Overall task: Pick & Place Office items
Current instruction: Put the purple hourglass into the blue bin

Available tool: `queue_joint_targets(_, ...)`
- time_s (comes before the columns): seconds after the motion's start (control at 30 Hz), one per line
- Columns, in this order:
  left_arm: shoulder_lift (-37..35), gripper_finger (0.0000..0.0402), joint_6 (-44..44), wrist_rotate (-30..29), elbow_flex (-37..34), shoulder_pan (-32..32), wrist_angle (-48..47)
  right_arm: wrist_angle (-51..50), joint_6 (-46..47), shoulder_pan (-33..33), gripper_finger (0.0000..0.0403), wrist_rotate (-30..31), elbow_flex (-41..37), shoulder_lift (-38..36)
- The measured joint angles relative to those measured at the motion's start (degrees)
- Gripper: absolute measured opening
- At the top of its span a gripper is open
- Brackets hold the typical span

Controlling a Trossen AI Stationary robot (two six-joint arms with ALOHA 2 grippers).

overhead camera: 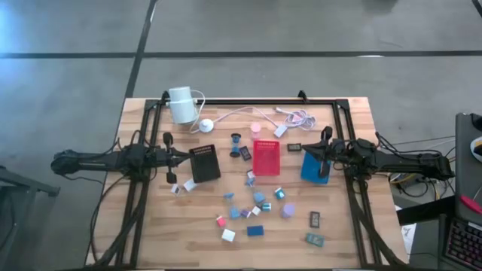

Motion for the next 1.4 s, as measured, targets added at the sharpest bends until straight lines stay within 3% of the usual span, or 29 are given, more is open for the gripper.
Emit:
queue_joint_targets(0.33, 0.0, 0.0003, -2.1, -0.2, 0.0, 0.0, 0.0, 2.4, 3.9, 0.0, 0.0008, 1.1, 0.3, 0.7)
queue_joint_targets(0.47, 0.0, 0.0003, -4.7, -1.2, 0.0, 0.0, -0.1, -2.1, 4.3, 0.1, 0.0008, 1.0, 5.2, 4.0)
queue_joint_targets(0.67, 0.0, 0.0003, -7.0, -3.7, 0.0, 0.0, -0.3, -21.0, 4.9, 2.7, 0.0008, -3.6, 20.4, 13.7)
queue_joint_targets(1.0, 0.0, 0.0003, -9.7, -4.2, 0.0, 0.0, -0.3, -47.7, 12.4, 13.7, 0.0017, -1.8, 48.1, 36.4)
queue_joint_targets(1.23, 0.0, 0.0003, -12.4, -4.2, 0.0, 0.0, -0.3, -70.8, 17.2, 19.6, 0.0078, -0.5, 67.6, 53.1)
queue_joint_targets(1.4, 0.0, 0.0003, -14.5, -4.2, 0.0, 0.0, -0.4, -78.8, 17.4, 23.9, 0.0136, -0.4, 76.9, 62.5)
